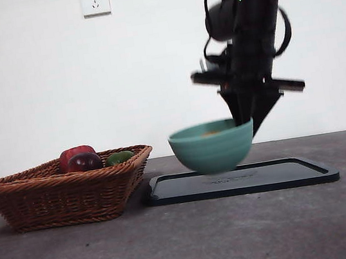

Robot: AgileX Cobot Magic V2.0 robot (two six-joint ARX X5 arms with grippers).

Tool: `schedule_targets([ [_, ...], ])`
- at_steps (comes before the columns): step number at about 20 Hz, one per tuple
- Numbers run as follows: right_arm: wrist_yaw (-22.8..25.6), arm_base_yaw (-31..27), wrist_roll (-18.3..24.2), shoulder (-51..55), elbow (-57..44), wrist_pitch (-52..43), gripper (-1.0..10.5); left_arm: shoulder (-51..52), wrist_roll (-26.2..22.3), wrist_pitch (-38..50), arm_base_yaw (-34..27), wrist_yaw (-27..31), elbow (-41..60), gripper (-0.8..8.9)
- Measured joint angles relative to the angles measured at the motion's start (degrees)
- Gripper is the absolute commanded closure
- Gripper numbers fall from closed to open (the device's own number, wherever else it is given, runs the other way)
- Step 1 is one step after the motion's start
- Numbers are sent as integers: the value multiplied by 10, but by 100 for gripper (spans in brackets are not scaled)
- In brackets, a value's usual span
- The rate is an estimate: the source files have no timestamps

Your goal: Pick up the wifruite, put it on the bowl, pick up the plate, put it on desk

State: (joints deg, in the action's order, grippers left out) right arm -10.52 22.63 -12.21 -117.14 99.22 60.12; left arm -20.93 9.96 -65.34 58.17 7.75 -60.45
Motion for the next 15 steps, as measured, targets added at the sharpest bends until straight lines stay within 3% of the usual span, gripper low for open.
schedule_targets([
  [12,-17,-26,15,-45,19,-12,928,0,0,0,0,0,0,188],
  [15,-14,-24,16,-45,19,-12,680,0,0,0,0,0,0,188],
])
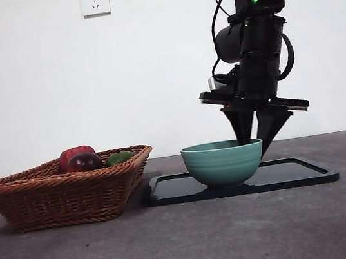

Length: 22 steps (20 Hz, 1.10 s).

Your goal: Pick up the wifruite, put it on the bowl, pick up the plate, put it on desk

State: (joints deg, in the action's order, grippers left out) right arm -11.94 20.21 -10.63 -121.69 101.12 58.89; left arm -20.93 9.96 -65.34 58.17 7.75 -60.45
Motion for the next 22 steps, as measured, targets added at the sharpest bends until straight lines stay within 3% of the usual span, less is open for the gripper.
schedule_targets([
  [2,3,-2,0,0,0,0,540,0,0,0,0,0,0,188],
  [5,14,-12,0,22,1,1,536,0,0,0,0,0,0,188],
  [9,60,-15,13,139,7,49,384,0,0,0,0,0,0,188],
  [16,90,-15,47,368,7,176,385,0,0,0,0,0,0,188],
  [22,90,-8,48,515,0,180,385,0,0,0,0,0,0,188],
])
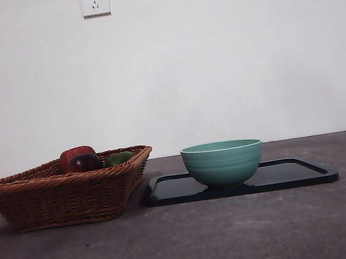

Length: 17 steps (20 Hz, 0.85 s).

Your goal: Pick up the wifruite, put it on the bowl, pick up the plate, put it on desk

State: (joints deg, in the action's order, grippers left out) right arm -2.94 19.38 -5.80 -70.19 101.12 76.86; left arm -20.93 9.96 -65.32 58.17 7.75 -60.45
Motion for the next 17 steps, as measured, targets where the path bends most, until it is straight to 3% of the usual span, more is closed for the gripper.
schedule_targets([
  [9,-22,16,0,292,-186,0,385,0,0,6,0,0,0,188],
  [13,-53,16,0,437,-285,0,385,0,0,6,0,0,0,188],
  [17,-80,16,-2,518,-340,0,385,0,0,6,0,0,0,188],
])
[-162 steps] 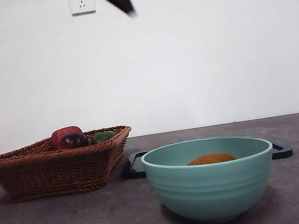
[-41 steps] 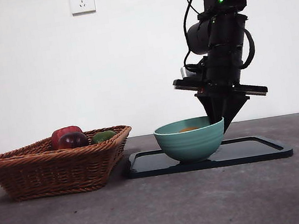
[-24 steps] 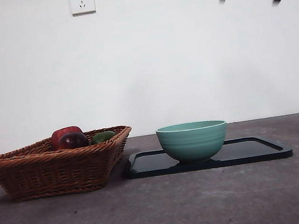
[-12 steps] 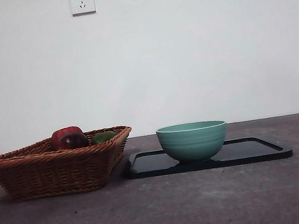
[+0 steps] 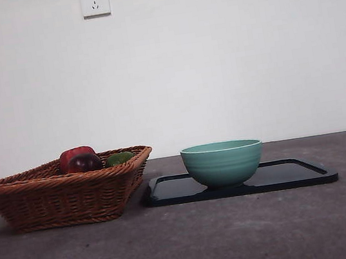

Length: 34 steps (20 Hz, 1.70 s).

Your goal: Pick up the wifruite, put it on the bowl, pick up the plate, put it on desk

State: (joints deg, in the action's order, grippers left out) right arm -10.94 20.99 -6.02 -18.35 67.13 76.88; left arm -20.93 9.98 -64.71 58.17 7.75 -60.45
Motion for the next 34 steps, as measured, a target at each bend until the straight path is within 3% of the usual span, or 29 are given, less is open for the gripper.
schedule_targets([
  [13,0,0,-2,8,-3,0,385,0,3,18,0,0,0,188],
  [19,0,0,-2,8,-3,0,385,-16,57,101,0,0,0,188],
  [26,0,0,-2,8,-3,0,385,-169,89,153,0,0,-4,188],
  [34,0,0,-2,8,-3,0,385,-412,133,167,-2,-24,-107,188],
])
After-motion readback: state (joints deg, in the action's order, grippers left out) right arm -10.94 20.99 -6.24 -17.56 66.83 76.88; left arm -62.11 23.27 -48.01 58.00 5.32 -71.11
